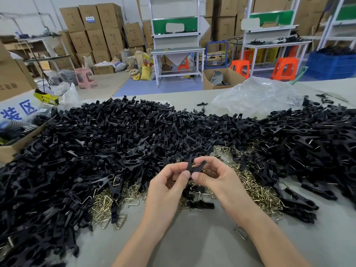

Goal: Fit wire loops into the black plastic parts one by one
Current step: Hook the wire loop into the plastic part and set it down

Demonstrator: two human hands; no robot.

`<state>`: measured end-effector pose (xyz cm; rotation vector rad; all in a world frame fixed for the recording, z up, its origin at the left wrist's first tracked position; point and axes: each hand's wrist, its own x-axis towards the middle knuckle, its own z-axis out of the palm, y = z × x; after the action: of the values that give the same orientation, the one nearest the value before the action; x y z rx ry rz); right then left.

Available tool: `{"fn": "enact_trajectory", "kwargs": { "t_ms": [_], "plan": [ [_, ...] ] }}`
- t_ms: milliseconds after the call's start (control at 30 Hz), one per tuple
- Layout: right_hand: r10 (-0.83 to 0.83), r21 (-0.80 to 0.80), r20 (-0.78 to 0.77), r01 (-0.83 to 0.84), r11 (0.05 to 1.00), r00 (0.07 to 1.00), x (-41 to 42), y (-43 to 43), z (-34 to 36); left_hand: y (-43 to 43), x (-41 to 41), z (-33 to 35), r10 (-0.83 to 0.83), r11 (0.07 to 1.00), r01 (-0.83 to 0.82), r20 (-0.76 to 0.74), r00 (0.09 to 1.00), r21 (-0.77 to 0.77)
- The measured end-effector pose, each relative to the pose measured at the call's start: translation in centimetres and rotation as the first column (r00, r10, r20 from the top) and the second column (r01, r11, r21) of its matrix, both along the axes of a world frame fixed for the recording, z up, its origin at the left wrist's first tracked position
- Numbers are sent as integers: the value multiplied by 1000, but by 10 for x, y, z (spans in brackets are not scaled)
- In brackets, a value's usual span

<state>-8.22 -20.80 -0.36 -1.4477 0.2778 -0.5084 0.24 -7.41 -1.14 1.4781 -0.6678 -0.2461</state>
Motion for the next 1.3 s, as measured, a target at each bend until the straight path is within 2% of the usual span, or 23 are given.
{"fn": "enact_trajectory", "kwargs": {
  "t_ms": [200, 433, 600, 667, 700, 733, 767, 800, 833, 867, 900, 967, 1000, 1300],
  "plan": [
    [-17, -18, 9, 18, 1000, 1000, 0, 3, 1, 1, -3, 2, -15, 1000, 15, 5, 1000, 3],
    [-55, 85, 20, 53, 995, 998, 1, 3, -2, 2, -6, 1, -42, 991, 7, 266, 963, 133],
    [24, 133, 3, -24, 991, 1000, 1, 5, -1, 0, -5, -2, 45, 979, -114, 368, 929, 167],
    [6, 20, 14, -6, 1000, 1000, 0, 4, 0, 0, -4, -2, 78, 974, -157, 404, 912, 166],
    [-43, -123, 2, 43, 991, 999, -3, 2, 2, 0, -3, -1, 92, 970, -175, 414, 906, 167],
    [-126, -305, -9, 118, 945, 992, -5, -1, 2, 1, -2, -1, 108, 967, -193, 419, 902, 167],
    [-238, -502, -4, 204, 841, 971, -8, -6, 1, 2, -1, -1, 126, 963, -214, 421, 898, 166],
    [-350, -684, 7, 260, 682, 937, -10, -11, -1, 2, 0, -1, 144, 957, -234, 421, 896, 170],
    [-443, -819, -12, 245, 518, 897, -11, -15, -2, 2, 2, -1, 158, 952, -250, 419, 894, 175],
    [-513, -900, -79, 160, 405, 855, -12, -17, -4, 2, 2, -1, 166, 949, -260, 415, 895, 179],
    [-561, -938, -175, 37, 345, 809, -12, -17, -7, 2, 2, -1, 168, 947, -262, 412, 895, 184],
    [-583, -935, -320, -149, 322, 747, -11, -17, -14, 2, 1, -1, 158, 947, -258, 421, 893, 192],
    [-578, -929, -341, -175, 325, 742, -10, -17, -16, 3, 1, -2, 152, 947, -256, 433, 889, 195],
    [-530, -921, -272, -58, 385, 803, -11, -15, -10, 3, -1, -4, 123, 947, -246, 474, 872, 207]
  ]
}}
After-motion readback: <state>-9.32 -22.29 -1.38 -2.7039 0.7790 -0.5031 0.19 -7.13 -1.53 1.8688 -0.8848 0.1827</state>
